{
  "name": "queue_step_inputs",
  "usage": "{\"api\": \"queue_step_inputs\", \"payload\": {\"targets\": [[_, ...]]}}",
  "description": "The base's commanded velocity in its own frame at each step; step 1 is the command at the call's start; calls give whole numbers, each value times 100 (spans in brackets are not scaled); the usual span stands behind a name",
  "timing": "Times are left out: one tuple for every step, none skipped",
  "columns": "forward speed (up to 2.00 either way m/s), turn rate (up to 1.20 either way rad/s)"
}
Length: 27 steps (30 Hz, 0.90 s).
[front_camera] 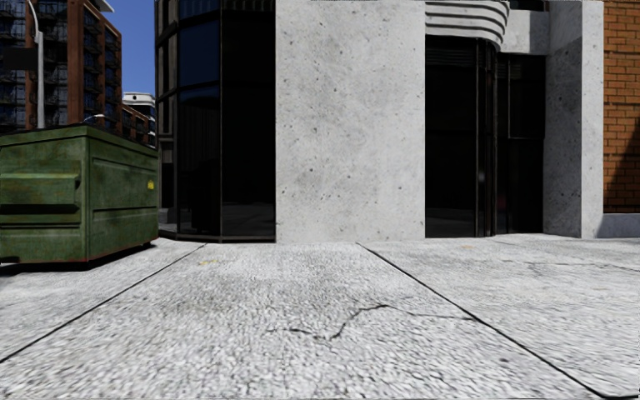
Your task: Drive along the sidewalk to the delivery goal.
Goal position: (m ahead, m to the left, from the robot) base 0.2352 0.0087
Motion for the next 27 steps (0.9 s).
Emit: {"api": "queue_step_inputs", "payload": {"targets": [[83,0],[83,0],[82,0],[0,0],[0,0],[0,0],[0,0],[0,0],[0,0],[0,0],[0,0],[0,0],[0,0],[0,0],[0,0],[0,0],[0,0],[0,0],[0,0],[0,0],[0,0],[0,0],[0,0],[0,0],[0,0],[0,0],[0,0]]}}
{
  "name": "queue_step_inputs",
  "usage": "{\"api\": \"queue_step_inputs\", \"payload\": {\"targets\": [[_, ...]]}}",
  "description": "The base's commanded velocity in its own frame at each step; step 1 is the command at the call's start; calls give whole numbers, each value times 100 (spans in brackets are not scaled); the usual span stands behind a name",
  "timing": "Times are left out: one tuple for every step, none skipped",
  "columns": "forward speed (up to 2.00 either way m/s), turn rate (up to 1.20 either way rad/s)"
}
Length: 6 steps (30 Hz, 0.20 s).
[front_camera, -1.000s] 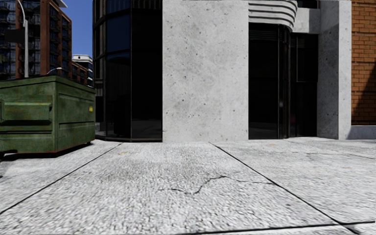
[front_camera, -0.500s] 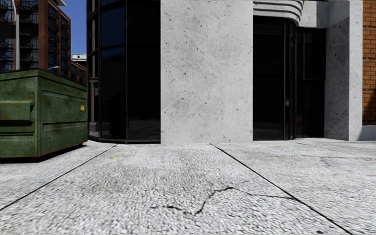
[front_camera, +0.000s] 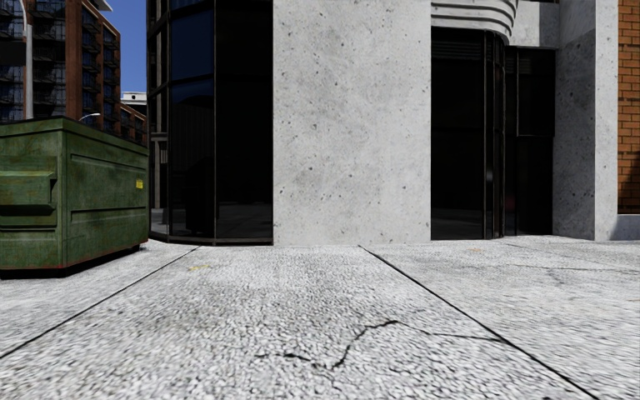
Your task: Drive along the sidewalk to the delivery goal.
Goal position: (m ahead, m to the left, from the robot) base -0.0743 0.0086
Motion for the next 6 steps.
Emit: {"api": "queue_step_inputs", "payload": {"targets": [[0,0],[0,0],[0,0],[0,0],[0,0],[0,0]]}}
